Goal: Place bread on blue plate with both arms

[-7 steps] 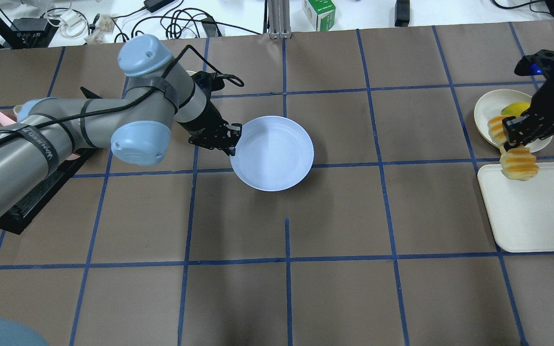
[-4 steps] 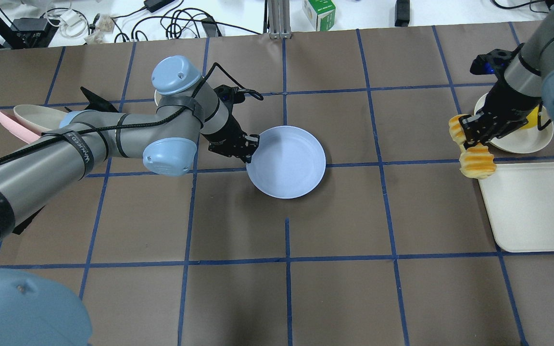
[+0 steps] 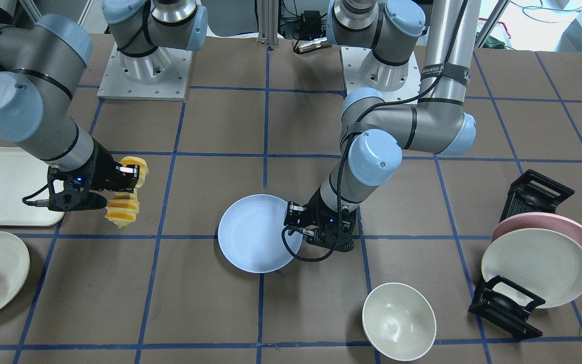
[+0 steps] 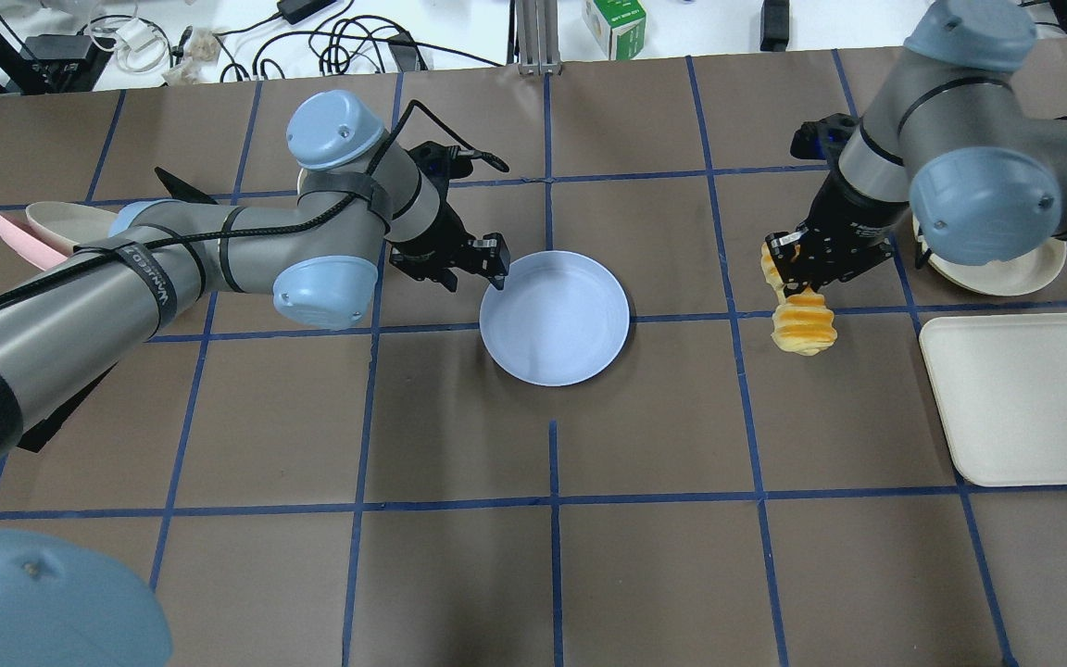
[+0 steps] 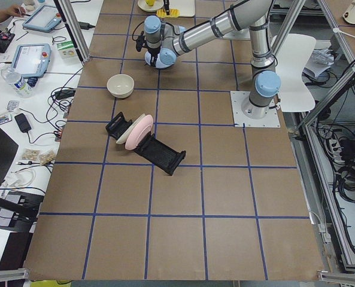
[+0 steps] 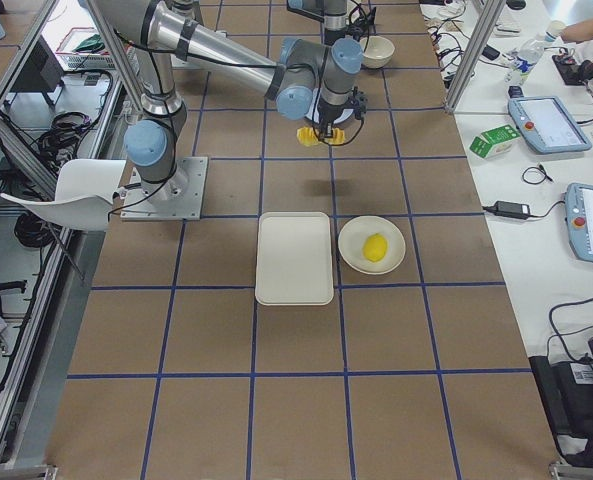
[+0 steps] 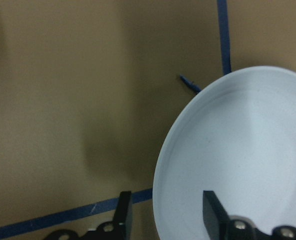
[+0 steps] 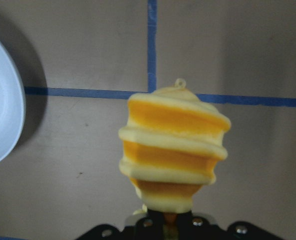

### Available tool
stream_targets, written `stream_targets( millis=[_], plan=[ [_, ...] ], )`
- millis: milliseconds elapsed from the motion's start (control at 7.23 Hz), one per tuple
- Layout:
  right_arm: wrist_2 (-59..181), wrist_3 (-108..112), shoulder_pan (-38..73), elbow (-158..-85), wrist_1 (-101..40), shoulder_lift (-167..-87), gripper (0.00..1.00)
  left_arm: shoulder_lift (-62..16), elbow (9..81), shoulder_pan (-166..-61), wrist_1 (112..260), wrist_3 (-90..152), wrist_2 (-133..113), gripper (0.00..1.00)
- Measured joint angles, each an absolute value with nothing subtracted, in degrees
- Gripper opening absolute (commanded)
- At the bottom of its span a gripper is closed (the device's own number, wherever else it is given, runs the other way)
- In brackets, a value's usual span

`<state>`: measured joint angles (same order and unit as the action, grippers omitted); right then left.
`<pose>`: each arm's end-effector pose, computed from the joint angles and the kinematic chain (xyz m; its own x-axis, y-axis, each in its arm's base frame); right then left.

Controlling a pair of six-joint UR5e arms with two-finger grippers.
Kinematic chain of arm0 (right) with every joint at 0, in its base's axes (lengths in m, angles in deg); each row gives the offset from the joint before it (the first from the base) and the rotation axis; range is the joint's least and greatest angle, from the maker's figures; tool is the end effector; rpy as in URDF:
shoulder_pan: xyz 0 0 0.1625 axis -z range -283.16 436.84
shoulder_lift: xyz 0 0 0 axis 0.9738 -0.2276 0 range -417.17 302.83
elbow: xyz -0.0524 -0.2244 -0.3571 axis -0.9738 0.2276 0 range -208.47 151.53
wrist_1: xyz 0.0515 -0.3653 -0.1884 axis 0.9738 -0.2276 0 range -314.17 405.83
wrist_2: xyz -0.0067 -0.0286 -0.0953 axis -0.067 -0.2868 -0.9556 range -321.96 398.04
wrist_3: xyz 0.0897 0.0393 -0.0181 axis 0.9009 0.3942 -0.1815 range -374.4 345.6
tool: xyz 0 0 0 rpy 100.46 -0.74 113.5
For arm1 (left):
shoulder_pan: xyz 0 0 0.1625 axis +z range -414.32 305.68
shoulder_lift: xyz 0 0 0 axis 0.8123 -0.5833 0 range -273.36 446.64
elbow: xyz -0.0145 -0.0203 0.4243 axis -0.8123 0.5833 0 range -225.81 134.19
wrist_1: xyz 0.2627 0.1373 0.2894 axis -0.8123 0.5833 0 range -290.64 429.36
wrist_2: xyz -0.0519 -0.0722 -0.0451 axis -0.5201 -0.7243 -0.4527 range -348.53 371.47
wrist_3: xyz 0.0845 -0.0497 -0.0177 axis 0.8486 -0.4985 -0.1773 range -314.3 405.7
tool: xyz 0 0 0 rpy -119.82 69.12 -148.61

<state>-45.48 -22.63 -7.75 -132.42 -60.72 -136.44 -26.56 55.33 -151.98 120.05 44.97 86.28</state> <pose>0.0949 -0.5315 0.3042 -0.9909 -0.0328 -0.1307 -0.0492 0.9911 0.1239 -0.2379 -0.5724 0.2447 -0.9550 0.1387 0.2621 0.1207 0.9892 -0.0835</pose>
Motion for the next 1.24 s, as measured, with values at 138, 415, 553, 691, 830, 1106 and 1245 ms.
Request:
stream_targets(
  millis=[138,415,553,691,830,1106,1245],
  plan=[
    [-43.49,-18.02,-11.78,-132.23,-62.42,-135.52,0.0,-25.02,53.41,-151.61,125.14,45.04,86.46,0.95],
    [-40.88,-10.95,-18.51,-131.16,-68.15,-131.92,0.0,-20.7,48.54,-150.66,141.06,45.06,88.99,1.0],
    [-40.58,-7.75,-21.5,-130.85,-70.89,-130.19,0.0,-17.73,46.43,-149.84,147.99,45.03,90.09,1.0],
    [-40.41,-4.37,-24.07,-130.63,-73.32,-128.57,0.03,-14.85,44.59,-148.9,152.51,45.03,91.14,1.0],
    [-40.18,-1.48,-25.96,-130.55,-75.67,-126.63,0.15,-12.29,42.84,-148.28,155.62,45.06,93.15,1.0],
    [-37.65,3.37,-27.44,-130.48,-78.05,-124.07,0.87,-9.61,40.35,-147.58,158.56,44.69,96.18,1.0],
    [-36.15,5.36,-27.64,-130.47,-78.45,-123.67,1.0,-9.17,39.39,-147.49,160.21,44.43,96.65,1.0]
  ],
)
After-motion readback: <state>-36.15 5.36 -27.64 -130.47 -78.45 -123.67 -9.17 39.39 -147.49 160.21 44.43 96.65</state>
